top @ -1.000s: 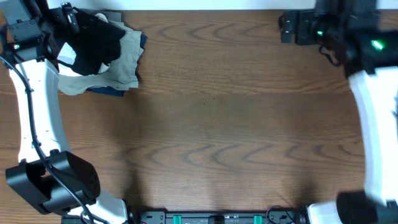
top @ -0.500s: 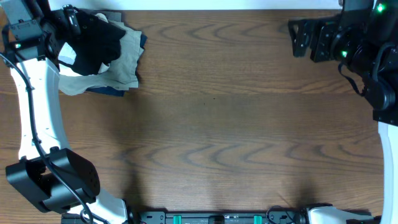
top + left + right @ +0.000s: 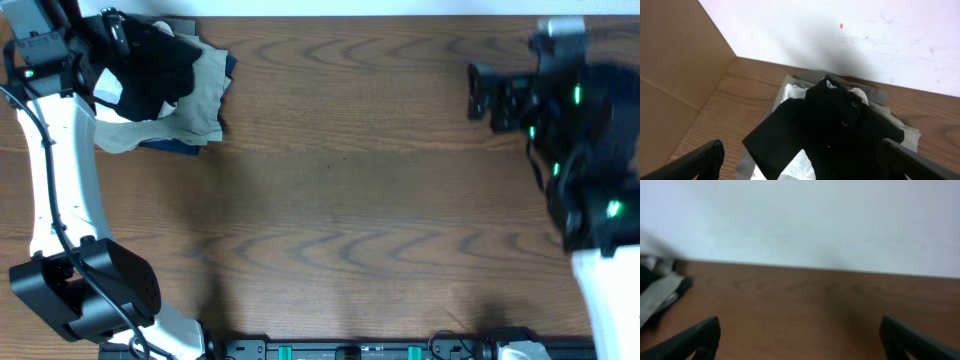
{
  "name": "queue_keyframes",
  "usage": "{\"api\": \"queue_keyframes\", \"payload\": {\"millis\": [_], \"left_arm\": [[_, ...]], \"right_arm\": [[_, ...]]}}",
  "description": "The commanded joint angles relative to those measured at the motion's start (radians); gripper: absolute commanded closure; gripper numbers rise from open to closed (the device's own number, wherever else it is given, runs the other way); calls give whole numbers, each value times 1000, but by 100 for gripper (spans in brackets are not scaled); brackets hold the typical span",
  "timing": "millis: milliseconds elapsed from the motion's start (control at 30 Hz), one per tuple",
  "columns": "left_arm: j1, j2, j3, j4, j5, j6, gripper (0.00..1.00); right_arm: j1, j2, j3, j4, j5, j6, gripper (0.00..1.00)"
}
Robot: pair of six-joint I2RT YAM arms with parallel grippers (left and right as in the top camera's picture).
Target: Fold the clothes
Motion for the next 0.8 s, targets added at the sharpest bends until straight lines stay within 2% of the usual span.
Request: {"api": "queue_keyframes", "payload": {"millis": [0,233,400,633,767], "left_arm": [[2,8,-1,3,-11,-15,2],[2,8,-1,3,-11,-15,2],[2,8,-1,4,-11,-15,2],[2,8,-1,3,-11,-15,2],[2,8,-1,4,-11,-15,2]], "right_arm": [[-27,-147,-226,105,2,-12,1],[-95,-497,-728,398,-98,-13,1],[-129,-705,-974,491,-138,-14,1],[-133,-890,-1113,484,-132,-180,1],[-134,-950,-1132,393,-131,-276,1]]}}
